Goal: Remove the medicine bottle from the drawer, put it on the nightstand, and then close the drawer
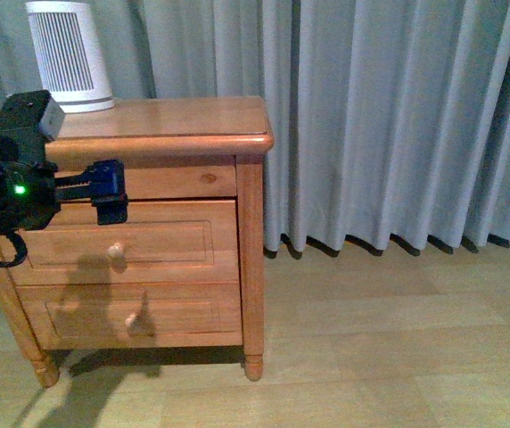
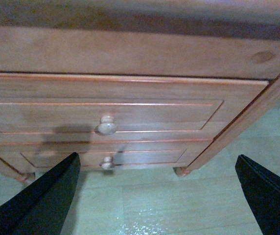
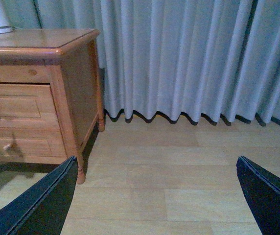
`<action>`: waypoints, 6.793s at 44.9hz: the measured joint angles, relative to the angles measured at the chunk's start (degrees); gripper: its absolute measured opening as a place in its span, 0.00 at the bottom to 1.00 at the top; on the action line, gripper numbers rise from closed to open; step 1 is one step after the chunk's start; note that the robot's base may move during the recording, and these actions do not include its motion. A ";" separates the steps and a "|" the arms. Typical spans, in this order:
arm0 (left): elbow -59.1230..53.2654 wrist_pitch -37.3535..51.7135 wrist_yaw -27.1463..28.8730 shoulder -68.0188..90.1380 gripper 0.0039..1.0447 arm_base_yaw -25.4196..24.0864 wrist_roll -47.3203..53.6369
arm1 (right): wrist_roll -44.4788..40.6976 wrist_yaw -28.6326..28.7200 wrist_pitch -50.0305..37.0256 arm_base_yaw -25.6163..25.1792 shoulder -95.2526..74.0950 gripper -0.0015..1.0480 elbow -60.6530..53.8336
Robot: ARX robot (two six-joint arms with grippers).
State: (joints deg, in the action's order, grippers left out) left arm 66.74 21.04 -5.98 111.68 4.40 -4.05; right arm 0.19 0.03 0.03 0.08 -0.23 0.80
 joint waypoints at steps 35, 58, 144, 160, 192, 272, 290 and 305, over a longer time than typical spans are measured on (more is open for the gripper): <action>25.40 -10.71 1.53 21.94 0.94 -2.03 2.56 | 0.00 0.00 0.00 0.00 0.00 0.93 0.00; 27.78 -7.93 2.51 26.51 0.94 -1.99 2.21 | 0.00 0.00 0.00 0.00 0.00 0.93 0.00; 28.68 -0.66 5.68 31.71 0.40 -0.98 1.22 | 0.00 0.00 0.00 0.00 0.00 0.93 0.00; 27.54 1.68 5.42 31.69 0.24 -1.25 3.63 | 0.00 0.00 0.00 0.00 0.00 0.93 0.00; -0.09 14.01 2.29 18.51 0.24 -2.73 5.38 | 0.00 0.00 0.00 0.00 0.00 0.93 0.00; -34.93 29.11 -2.82 5.90 0.60 -7.02 4.61 | 0.00 0.02 0.00 0.00 0.00 0.93 0.00; -39.85 22.25 -6.25 -5.18 0.94 -9.73 4.22 | 0.00 0.00 0.00 0.00 0.00 0.93 0.00; -40.59 3.48 -14.49 -27.50 0.94 -14.86 4.81 | 0.00 0.00 0.00 0.00 0.00 0.93 0.00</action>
State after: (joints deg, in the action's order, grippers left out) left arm 26.15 24.51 -20.47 84.18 -10.46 0.75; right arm 0.19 0.03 0.03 0.08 -0.23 0.80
